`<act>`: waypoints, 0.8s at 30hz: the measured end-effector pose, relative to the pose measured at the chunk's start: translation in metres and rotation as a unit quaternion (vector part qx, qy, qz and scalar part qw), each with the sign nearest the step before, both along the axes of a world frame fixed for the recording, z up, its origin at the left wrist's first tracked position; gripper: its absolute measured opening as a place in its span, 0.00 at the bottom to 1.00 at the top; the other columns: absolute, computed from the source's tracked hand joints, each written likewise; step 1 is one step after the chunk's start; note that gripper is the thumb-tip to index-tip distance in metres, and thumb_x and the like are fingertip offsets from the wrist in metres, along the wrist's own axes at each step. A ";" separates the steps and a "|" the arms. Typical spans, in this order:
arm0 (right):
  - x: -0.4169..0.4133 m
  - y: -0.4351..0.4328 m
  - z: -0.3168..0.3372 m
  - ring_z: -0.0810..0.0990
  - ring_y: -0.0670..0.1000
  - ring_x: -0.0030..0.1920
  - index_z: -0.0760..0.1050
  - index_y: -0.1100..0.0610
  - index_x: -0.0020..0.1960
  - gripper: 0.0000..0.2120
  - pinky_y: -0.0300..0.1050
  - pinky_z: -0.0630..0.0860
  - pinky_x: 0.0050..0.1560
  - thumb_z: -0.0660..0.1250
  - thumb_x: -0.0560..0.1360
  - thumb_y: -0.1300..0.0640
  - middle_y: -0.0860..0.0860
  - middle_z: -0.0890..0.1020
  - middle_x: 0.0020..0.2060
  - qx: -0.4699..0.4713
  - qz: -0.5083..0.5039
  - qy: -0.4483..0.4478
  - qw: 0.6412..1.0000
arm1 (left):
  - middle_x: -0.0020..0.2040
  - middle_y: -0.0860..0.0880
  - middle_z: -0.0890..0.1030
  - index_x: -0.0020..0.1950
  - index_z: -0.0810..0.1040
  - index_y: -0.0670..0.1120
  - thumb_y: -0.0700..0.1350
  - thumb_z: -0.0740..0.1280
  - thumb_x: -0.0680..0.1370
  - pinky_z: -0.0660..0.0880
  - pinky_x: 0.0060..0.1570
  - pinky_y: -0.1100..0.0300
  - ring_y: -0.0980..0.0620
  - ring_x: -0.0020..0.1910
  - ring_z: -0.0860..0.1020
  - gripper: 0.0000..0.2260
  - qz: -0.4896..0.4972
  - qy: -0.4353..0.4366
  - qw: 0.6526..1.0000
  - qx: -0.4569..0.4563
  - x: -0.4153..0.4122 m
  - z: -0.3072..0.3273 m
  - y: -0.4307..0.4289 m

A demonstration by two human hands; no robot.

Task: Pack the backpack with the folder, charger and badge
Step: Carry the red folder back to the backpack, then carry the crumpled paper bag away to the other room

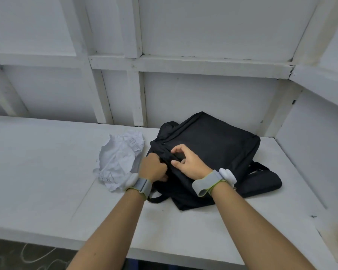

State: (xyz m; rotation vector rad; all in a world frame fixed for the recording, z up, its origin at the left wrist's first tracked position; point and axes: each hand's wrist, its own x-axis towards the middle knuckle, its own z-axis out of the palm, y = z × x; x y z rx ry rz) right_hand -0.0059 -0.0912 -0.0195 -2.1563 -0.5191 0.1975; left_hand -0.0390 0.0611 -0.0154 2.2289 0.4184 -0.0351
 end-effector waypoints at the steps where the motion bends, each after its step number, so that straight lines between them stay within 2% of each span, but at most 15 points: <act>1: -0.003 0.002 0.000 0.73 0.42 0.33 0.69 0.49 0.62 0.15 0.45 0.74 0.51 0.68 0.77 0.56 0.43 0.75 0.58 -0.018 0.010 -0.009 1.000 | 0.31 0.46 0.75 0.32 0.70 0.43 0.36 0.63 0.74 0.75 0.29 0.62 0.47 0.30 0.77 0.11 0.003 -0.012 0.999 0.043 -0.001 0.001 0.005; 3: -0.008 0.007 0.000 0.74 0.41 0.37 0.66 0.45 0.61 0.17 0.47 0.75 0.53 0.68 0.76 0.54 0.44 0.76 0.59 -0.073 0.048 -0.012 0.996 | 0.30 0.45 0.76 0.30 0.73 0.42 0.37 0.61 0.72 0.77 0.34 0.59 0.45 0.33 0.80 0.10 0.029 -0.026 0.991 0.125 0.000 0.004 0.016; 6: -0.009 0.014 0.005 0.77 0.49 0.53 0.68 0.41 0.63 0.18 0.47 0.72 0.51 0.68 0.74 0.47 0.44 0.77 0.59 -0.217 0.093 -0.010 0.972 | 0.35 0.44 0.81 0.37 0.80 0.42 0.43 0.61 0.72 0.81 0.40 0.54 0.44 0.35 0.81 0.10 0.070 -0.049 0.984 0.154 0.001 0.009 0.029; 8: -0.008 0.024 0.010 0.77 0.50 0.55 0.71 0.41 0.61 0.17 0.46 0.70 0.49 0.66 0.73 0.43 0.44 0.78 0.57 -0.268 0.087 -0.027 0.959 | 0.37 0.45 0.81 0.39 0.82 0.46 0.44 0.60 0.73 0.81 0.42 0.52 0.43 0.37 0.81 0.11 0.068 -0.081 0.980 0.168 0.002 0.011 0.041; 11: -0.008 0.048 0.014 0.78 0.51 0.50 0.76 0.43 0.50 0.11 0.46 0.73 0.48 0.63 0.72 0.40 0.43 0.80 0.50 -0.249 0.033 -0.018 0.968 | 0.44 0.47 0.84 0.48 0.85 0.49 0.43 0.60 0.74 0.79 0.46 0.54 0.43 0.43 0.81 0.14 0.060 -0.111 0.978 0.166 0.004 0.016 0.057; 13: -0.002 0.067 0.015 0.78 0.52 0.48 0.76 0.44 0.46 0.09 0.47 0.74 0.48 0.62 0.72 0.42 0.44 0.81 0.48 -0.234 0.002 -0.036 0.972 | 0.49 0.48 0.85 0.52 0.85 0.50 0.42 0.61 0.76 0.79 0.49 0.54 0.43 0.47 0.82 0.14 0.070 -0.136 0.974 0.169 0.009 0.020 0.071; 15: 0.006 0.087 0.016 0.79 0.53 0.49 0.76 0.45 0.45 0.06 0.46 0.73 0.46 0.62 0.73 0.47 0.45 0.80 0.47 -0.213 -0.038 -0.053 0.975 | 0.54 0.48 0.84 0.55 0.84 0.50 0.41 0.62 0.76 0.76 0.53 0.53 0.44 0.53 0.80 0.14 0.059 -0.155 0.966 0.200 0.016 0.019 0.090; 17: 0.015 0.106 0.013 0.78 0.54 0.52 0.76 0.48 0.47 0.07 0.47 0.72 0.47 0.61 0.74 0.51 0.46 0.80 0.48 -0.186 -0.079 -0.069 0.977 | 0.61 0.47 0.79 0.60 0.81 0.52 0.42 0.65 0.76 0.70 0.57 0.50 0.42 0.60 0.73 0.14 0.055 -0.140 0.954 0.260 0.021 0.013 0.112; 20: 0.032 0.138 0.003 0.71 0.56 0.62 0.76 0.52 0.57 0.14 0.53 0.66 0.59 0.59 0.75 0.49 0.50 0.77 0.58 -0.231 -0.130 -0.091 0.960 | 0.69 0.44 0.69 0.70 0.69 0.51 0.51 0.70 0.72 0.65 0.60 0.46 0.40 0.68 0.65 0.26 0.112 -0.101 0.944 0.294 0.028 0.004 0.142; 22: 0.042 0.157 -0.003 0.65 0.56 0.67 0.75 0.54 0.62 0.24 0.57 0.59 0.63 0.54 0.76 0.41 0.52 0.74 0.65 -0.299 -0.162 -0.069 0.938 | 0.74 0.44 0.64 0.75 0.61 0.49 0.60 0.71 0.71 0.62 0.65 0.45 0.40 0.72 0.60 0.37 0.131 -0.049 0.953 0.268 0.033 -0.003 0.159; 24: 0.046 0.170 -0.010 0.56 0.56 0.75 0.75 0.55 0.66 0.34 0.62 0.49 0.69 0.46 0.76 0.34 0.52 0.69 0.72 -0.342 -0.170 -0.013 0.924 | 0.75 0.43 0.63 0.76 0.59 0.45 0.69 0.67 0.69 0.61 0.68 0.44 0.40 0.74 0.61 0.44 0.131 0.024 0.973 0.189 0.041 -0.015 0.177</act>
